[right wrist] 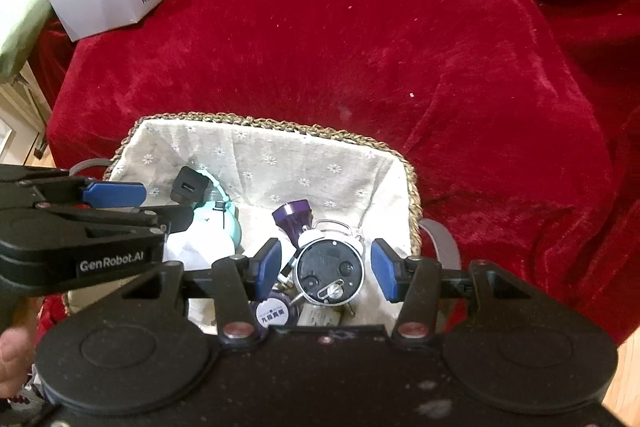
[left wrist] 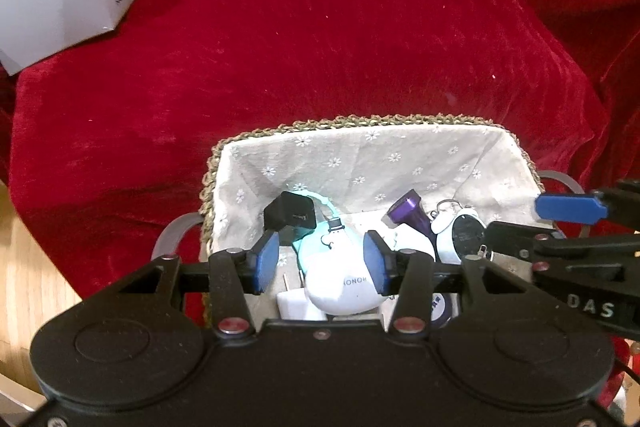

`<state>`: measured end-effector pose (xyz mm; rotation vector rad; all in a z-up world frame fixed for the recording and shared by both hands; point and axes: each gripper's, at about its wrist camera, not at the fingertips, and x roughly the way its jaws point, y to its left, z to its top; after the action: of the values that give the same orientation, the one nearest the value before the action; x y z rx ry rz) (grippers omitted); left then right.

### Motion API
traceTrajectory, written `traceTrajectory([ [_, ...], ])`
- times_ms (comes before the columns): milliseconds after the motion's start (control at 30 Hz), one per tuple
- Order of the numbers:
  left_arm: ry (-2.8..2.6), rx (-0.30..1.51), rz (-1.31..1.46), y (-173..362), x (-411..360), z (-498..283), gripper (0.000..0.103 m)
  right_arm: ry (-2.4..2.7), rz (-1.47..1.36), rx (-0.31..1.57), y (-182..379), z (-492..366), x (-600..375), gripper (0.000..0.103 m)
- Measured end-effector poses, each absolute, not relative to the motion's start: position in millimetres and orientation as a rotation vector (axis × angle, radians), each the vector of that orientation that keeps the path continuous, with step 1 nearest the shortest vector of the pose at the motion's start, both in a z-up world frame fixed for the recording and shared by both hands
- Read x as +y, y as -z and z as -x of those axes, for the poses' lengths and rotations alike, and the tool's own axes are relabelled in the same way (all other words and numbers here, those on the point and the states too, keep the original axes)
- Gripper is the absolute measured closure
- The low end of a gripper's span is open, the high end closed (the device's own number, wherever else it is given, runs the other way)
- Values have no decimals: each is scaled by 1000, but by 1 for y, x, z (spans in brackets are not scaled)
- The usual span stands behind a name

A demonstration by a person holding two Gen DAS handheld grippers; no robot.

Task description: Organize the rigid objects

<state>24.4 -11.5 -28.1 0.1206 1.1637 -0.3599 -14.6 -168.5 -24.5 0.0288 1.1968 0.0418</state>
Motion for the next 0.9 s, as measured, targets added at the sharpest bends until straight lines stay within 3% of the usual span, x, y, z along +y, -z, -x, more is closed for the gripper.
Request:
traceTrajectory([
  [433,345,1017,-142,-11,-12,32,53,9,-96,1067,-21,93,-184,52],
  [633,334,987,-144,-28,-12,60,48,35,-117,986,-51,124,-186,45],
  [900,270,985,-123,-36,-8,67,34,80,-155,1004,-56,125,-178,42],
])
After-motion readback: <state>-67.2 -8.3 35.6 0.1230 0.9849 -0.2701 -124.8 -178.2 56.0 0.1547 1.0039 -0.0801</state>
